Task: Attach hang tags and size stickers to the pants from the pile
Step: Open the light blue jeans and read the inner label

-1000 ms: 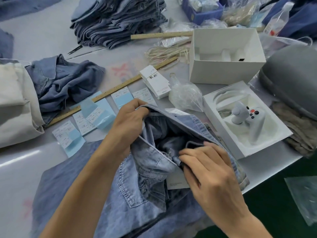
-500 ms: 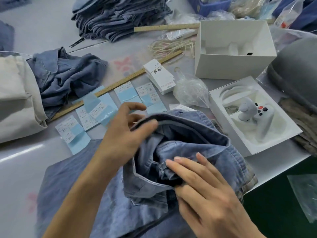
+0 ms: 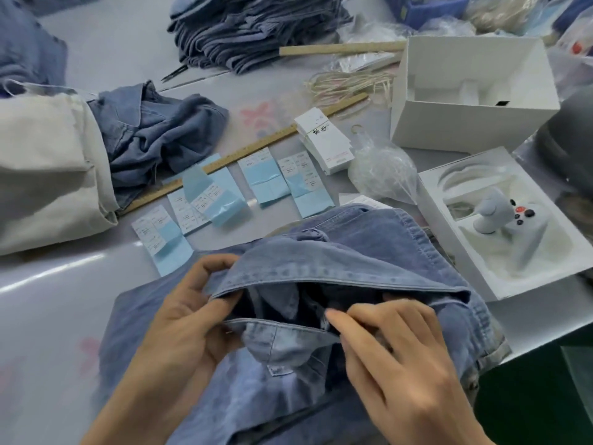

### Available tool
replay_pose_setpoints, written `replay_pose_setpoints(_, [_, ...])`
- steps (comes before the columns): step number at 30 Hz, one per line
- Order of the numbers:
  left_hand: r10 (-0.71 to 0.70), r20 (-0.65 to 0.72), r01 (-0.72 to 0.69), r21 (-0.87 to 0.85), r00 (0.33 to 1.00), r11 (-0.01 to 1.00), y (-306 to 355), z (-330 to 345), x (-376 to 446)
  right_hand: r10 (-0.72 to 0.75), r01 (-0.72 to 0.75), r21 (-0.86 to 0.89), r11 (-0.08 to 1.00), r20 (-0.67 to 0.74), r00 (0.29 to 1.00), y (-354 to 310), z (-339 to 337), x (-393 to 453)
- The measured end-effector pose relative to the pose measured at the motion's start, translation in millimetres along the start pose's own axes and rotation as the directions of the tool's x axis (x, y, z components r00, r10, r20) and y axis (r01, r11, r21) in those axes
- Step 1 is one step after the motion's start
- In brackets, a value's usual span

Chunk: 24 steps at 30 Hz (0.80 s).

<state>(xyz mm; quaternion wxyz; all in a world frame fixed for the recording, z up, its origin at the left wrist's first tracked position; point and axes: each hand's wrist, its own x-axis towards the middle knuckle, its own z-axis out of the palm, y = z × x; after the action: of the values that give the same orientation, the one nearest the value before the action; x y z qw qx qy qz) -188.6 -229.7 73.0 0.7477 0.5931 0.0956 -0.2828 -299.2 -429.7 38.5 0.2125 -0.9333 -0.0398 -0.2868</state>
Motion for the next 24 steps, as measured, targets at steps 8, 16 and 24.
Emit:
replay_pose_setpoints(8, [0.204, -0.059, -0.150, 0.488, 0.977, 0.860, 6, 9, -6, -0.081, 0.071, 0.121, 0.990, 0.083, 0.993, -16, -15, 5])
replay_pose_setpoints(16, [0.220, 0.406, -0.440, 0.887, 0.887, 0.139, 31, 77, 41, -0.186, 0.177, 0.058, 0.983, 0.230, 0.955, -37, -15, -2])
replay_pose_setpoints(24, [0.042, 0.415, -0.408, 0.865, 0.909, 0.292, 5, 96, 83, -0.239, 0.244, 0.027, 0.969, 0.332, 0.912, -37, -17, -8])
